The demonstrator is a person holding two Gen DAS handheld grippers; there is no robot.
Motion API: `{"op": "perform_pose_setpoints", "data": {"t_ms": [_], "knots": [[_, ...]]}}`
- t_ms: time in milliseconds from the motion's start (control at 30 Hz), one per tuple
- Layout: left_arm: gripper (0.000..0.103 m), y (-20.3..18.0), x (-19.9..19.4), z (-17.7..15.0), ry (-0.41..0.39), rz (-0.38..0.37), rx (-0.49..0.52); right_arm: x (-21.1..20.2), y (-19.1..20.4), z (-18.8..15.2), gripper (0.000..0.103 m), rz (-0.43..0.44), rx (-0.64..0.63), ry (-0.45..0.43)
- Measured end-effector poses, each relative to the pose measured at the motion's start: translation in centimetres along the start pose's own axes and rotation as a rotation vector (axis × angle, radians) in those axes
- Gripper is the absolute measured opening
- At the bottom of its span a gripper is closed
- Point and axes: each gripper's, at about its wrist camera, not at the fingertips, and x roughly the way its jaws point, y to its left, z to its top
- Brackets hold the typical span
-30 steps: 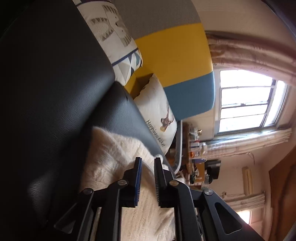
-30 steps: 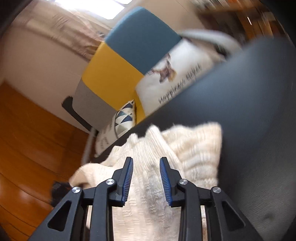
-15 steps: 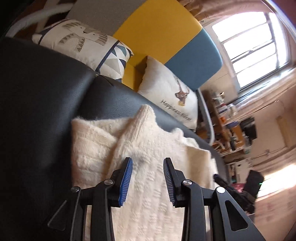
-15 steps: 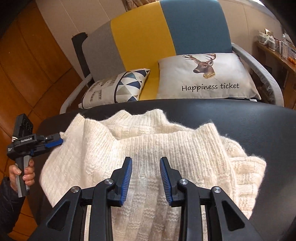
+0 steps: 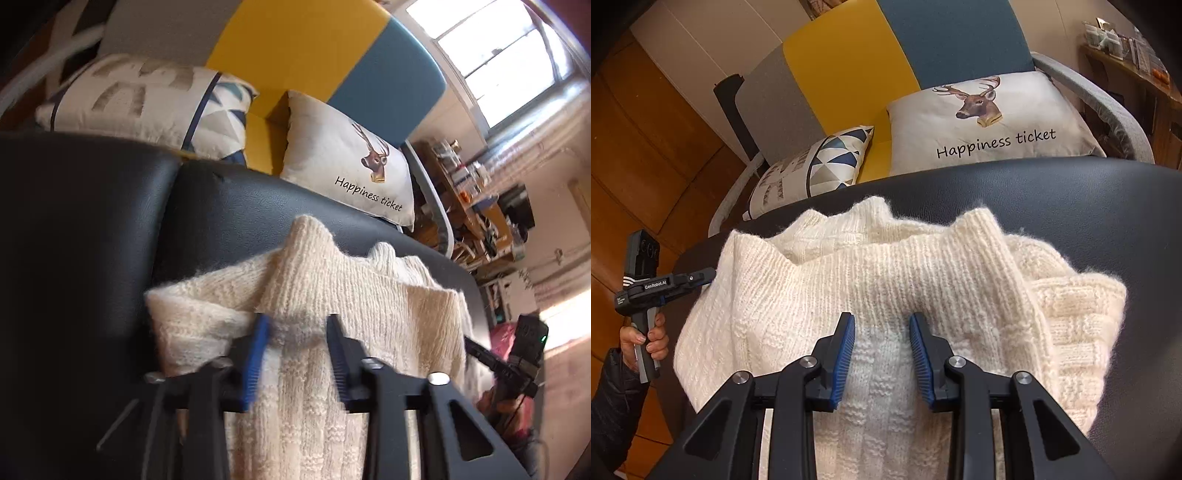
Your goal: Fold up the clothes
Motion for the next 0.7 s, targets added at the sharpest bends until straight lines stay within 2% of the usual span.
{"op": "perform_pose_setpoints", "data": {"t_ms": [67,100,200,300,367,433,467,567,700], "knots": [[0.0,-0.5,-0.4,-0.2,-0.023,0.016,0.022,-0.4,0.1,0.0,0.031,-0.028,-0.015,-0.017],[0.0,-0.5,-1.0,-0.4,-0.06,0.037,0.017,-0.5,0.1,-0.1,0.031,-0.058,-0.026,-0.024],[0.0,1.2,-2.6,-0.9,-0.135,0.036,-0.071,0.2,-0.5,-0.7,0.03,-0.153,-0.038,-0.009],[0.0,2.9,-1.5,-1.5,-0.099,0.148,-0.089,0.1,-1.1,-1.2,0.029,-0.152,-0.033,-0.038],[0.0,3.8,-1.2,-2.1,-0.078,0.119,-0.127,-0.1,-1.3,-1.3,0.029,-0.134,-0.014,-0.045],[0.0,4.4,-2.2,-2.1,-0.106,-0.01,-0.181,-0.2,-1.5,-1.3,0.029,-0.116,0.001,-0.048],[0.003,4.4,-2.6,-1.8,-0.12,-0.021,-0.19,-0.3,-1.7,-1.4,0.03,-0.106,0.008,-0.049],[0.029,4.0,-1.9,-0.2,-0.062,-0.012,-0.145,-0.4,-1.9,-1.4,0.03,-0.084,0.031,-0.052],[0.036,3.4,-0.9,0.7,-0.013,-0.032,-0.095,-0.4,-1.9,-1.4,0.03,-0.079,0.032,-0.051]]}}
